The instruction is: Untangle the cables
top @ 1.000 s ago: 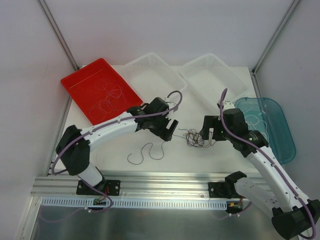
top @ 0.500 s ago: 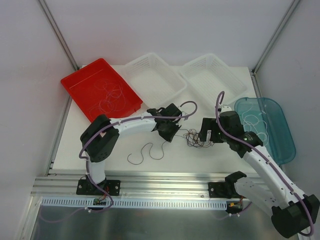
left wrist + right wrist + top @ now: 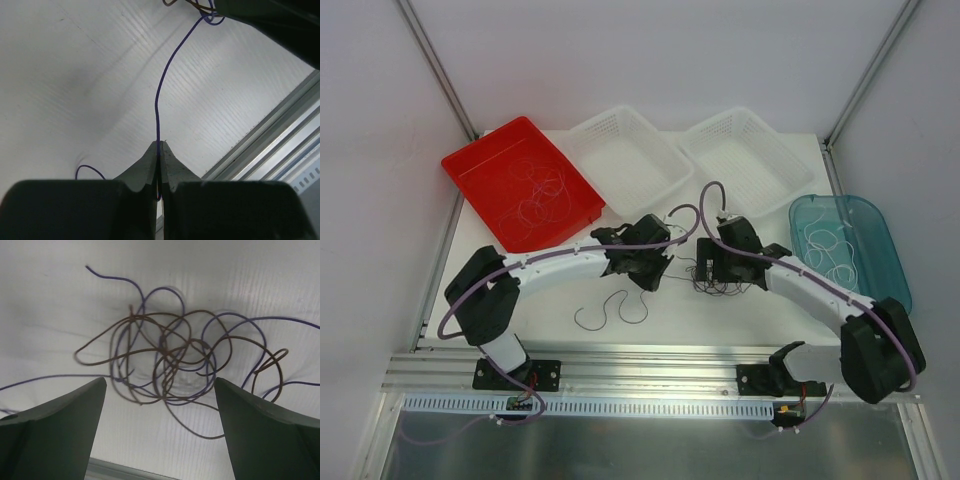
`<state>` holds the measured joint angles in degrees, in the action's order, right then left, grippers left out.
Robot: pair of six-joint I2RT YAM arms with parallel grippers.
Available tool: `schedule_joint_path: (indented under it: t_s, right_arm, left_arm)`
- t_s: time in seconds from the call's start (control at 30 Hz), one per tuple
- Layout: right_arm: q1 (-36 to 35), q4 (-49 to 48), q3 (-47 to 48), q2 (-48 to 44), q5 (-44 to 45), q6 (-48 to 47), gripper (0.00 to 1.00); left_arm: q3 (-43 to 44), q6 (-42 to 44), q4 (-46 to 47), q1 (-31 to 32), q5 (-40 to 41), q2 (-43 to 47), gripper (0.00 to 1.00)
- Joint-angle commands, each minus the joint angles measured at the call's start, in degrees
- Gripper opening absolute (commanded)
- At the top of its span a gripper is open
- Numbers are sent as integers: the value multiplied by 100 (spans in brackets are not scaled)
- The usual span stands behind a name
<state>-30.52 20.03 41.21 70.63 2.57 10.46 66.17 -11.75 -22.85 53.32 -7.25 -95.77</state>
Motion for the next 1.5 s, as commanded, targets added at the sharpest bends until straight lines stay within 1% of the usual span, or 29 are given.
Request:
schedule_joint_path:
  t_s: [0.0,0.07,0.1,0.13,0.2,0.23,0.27,0.3,0.33,0.37,0.43,0.47,0.5,0.53,0.57,0.6,0.63,0.77,0.9,0.97,1.23,1.33,1.47]
  right_arm:
    - [-50,-280,282,521,630,307,93]
    - [-50,-350,265,662,797,334,85]
    - [-50,-386,221,732,815,351,81]
    - [-50,-403,203,750,833,360,71]
    - [-59,-386,168,768,1008,378,61]
    - [-50,-369,142,785,1087,378,52]
    - [-50,-334,124,794,1175,361,48]
    - [-50,-307,115,803,1237,343,44]
    - [-42,-281,107,812,1281,317,37]
    - [-33,-220,98,821,1368,299,34]
    - [-33,-123,63,760,1439,273,27]
    - [2,-114,45,724,1474,255,25]
    - [11,-96,36,689,1483,246,23]
    - [46,-70,19,611,1492,246,19]
    - [116,-9,-8,575,1501,220,18]
    - [160,9,-25,531,1501,211,17]
    - [222,44,-52,496,1484,202,15]
    - [590,176,-166,180,1413,149,12]
    - [846,317,-210,13,1369,79,7]
    - [942,404,-201,-5,1369,70,6]
    - [1259,729,-184,-295,1378,123,3]
    - [1426,862,-148,-392,1396,97,2]
    - [1540,985,-70,-550,1343,97,2]
  left_arm:
    - [-218,-231,105,38,91,619,0]
    - [-376,-301,114,38,188,848,0]
    - [-438,-354,106,38,319,1101,0]
    - [-569,-389,105,38,407,1243,0]
    - [-684,-504,88,29,626,1744,0]
    - [-789,-556,70,21,689,1928,0]
    - [-825,-609,44,12,698,2113,0]
    - [-860,-627,27,-6,864,2480,0]
    - [-895,-636,-8,-15,917,2658,0]
    - [-904,-653,-122,-32,996,2973,0]
    - [-852,-662,-324,-146,1268,3256,0]
    - [-808,-680,-447,-225,1374,3492,0]
    - [-764,-680,-770,-313,1445,3608,0]
    - [-651,-680,-939,-540,1593,3705,0]
    - [-580,-662,-1106,-655,1673,3888,0]
    - [-518,-653,-1473,-778,1752,3968,0]
    - [-387,-627,-1616,-1066,1918,4047,0]
    - [-88,-399,-2223,-1596,2227,4443,0]
    - [255,-311,-2618,-1772,2543,4593,0]
    - [501,-311,-2829,-1807,2701,4654,0]
    - [1301,-398,-3831,-2080,4335,4532,0]
    - [1363,-503,-4025,-2159,4530,4497,0]
    - [1118,-653,-4008,-2168,4276,4374,0]
